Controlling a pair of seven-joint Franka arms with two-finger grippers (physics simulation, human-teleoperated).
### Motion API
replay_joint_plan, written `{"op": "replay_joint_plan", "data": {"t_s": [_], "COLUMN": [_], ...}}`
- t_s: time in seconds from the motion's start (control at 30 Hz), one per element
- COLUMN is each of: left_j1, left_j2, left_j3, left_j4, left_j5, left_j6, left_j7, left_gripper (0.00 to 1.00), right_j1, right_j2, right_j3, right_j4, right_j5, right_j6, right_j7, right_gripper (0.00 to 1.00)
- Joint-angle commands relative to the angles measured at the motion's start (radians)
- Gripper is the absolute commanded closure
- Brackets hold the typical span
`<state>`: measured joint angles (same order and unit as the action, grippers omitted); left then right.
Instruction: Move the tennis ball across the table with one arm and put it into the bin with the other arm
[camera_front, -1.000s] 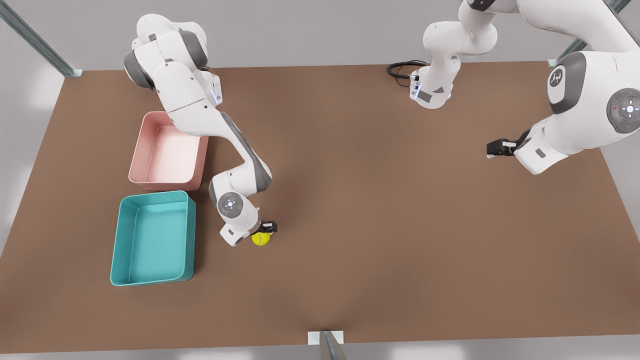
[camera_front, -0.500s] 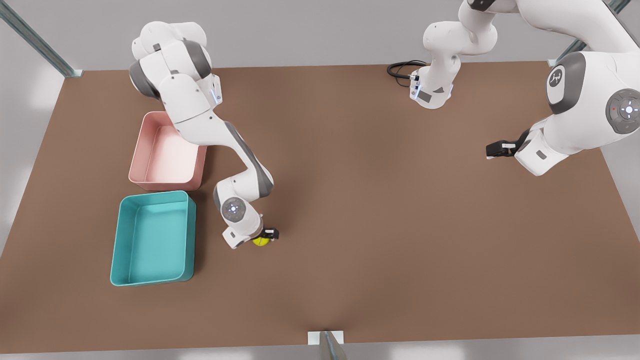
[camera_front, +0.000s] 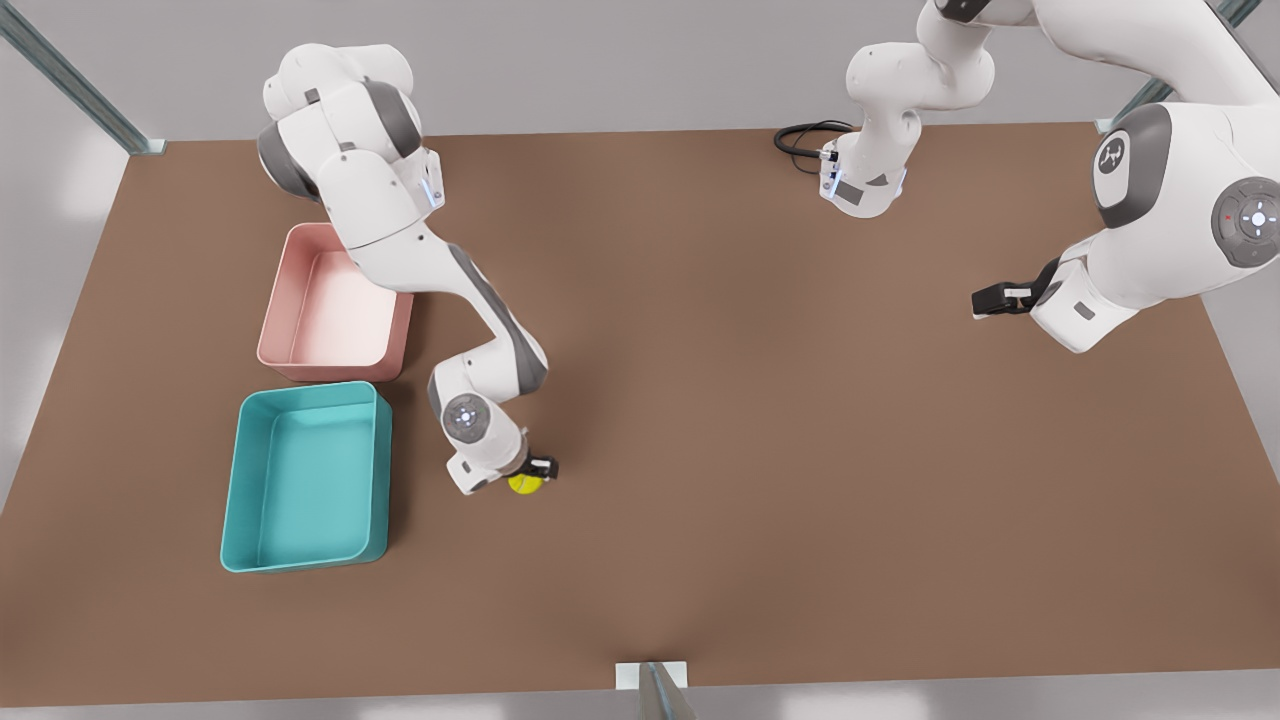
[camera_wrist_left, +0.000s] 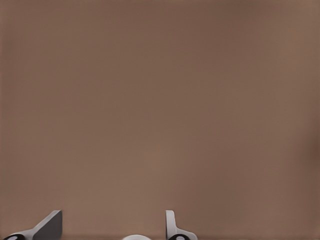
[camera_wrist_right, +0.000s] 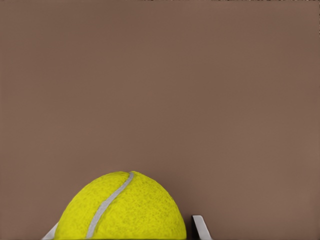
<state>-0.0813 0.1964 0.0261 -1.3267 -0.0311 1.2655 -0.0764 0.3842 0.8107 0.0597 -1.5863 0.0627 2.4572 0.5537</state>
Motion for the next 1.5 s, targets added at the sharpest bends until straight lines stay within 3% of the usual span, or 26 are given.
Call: {"op": "replay_joint_plan", "data": {"t_s": [0.0,0.07,0.37,0.57,0.63,0.7,0.93,1.03,1.2,1.3,1.37,1.47], "left_j1": [0.0,0.0,0.0,0.0,0.0,0.0,0.002,0.002,0.002,0.002,0.0,0.002], "left_j2": [-0.002,0.0,0.0,0.001,0.006,0.006,0.008,0.006,0.006,0.006,0.008,0.009], "left_j3": [0.0,0.0,0.0,-0.026,-0.028,-0.026,-0.025,-0.025,-0.025,-0.025,-0.025,-0.025], "left_j4": [0.001,0.006,0.011,0.004,0.006,0.009,0.009,0.011,0.009,0.009,0.009,0.009], "left_j5": [0.002,0.005,0.003,-0.016,-0.018,-0.024,-0.024,-0.023,-0.024,-0.027,-0.027,-0.029], "left_j6": [-0.029,-0.032,-0.028,-0.041,-0.043,-0.043,-0.041,-0.043,-0.043,-0.044,-0.044,-0.043], "left_j7": [-0.023,-0.026,-0.029,-0.023,-0.029,-0.031,-0.031,-0.031,-0.033,-0.033,-0.033,-0.031], "left_gripper": [0.0,0.0,0.0,0.0,0.0,0.0,0.0,0.0,0.0,0.0,0.0,0.0], "right_j1": [0.001,0.001,0.001,0.002,-0.002,-0.022,-0.122,-0.156,-0.298,-0.453,-0.458,-0.459], "right_j2": [0.001,0.012,0.015,0.028,0.027,0.025,-0.008,-0.082,-0.254,-0.295,-0.274,-0.232], "right_j3": [0.0,0.0,0.0,0.0,0.014,0.04,0.15,0.153,0.138,0.129,0.038,-0.021], "right_j4": [0.003,0.009,0.014,0.005,0.002,0.002,0.009,0.011,0.009,0.035,0.077,0.088], "right_j5": [0.006,0.006,0.008,0.005,0.006,0.006,0.006,0.006,-0.004,-0.124,-0.175,-0.204], "right_j6": [0.028,0.037,0.078,0.089,0.086,0.082,0.008,-0.09,-0.385,-0.481,-0.481,-0.477], "right_j7": [0.02,0.022,0.022,0.015,0.009,-0.001,-0.044,-0.112,-0.374,-0.679,-0.833,-0.87], "right_gripper": [0.11,0.16,0.13,0.17,0.35,0.41,0.41,0.41,0.41,0.4,0.4,0.4]}}
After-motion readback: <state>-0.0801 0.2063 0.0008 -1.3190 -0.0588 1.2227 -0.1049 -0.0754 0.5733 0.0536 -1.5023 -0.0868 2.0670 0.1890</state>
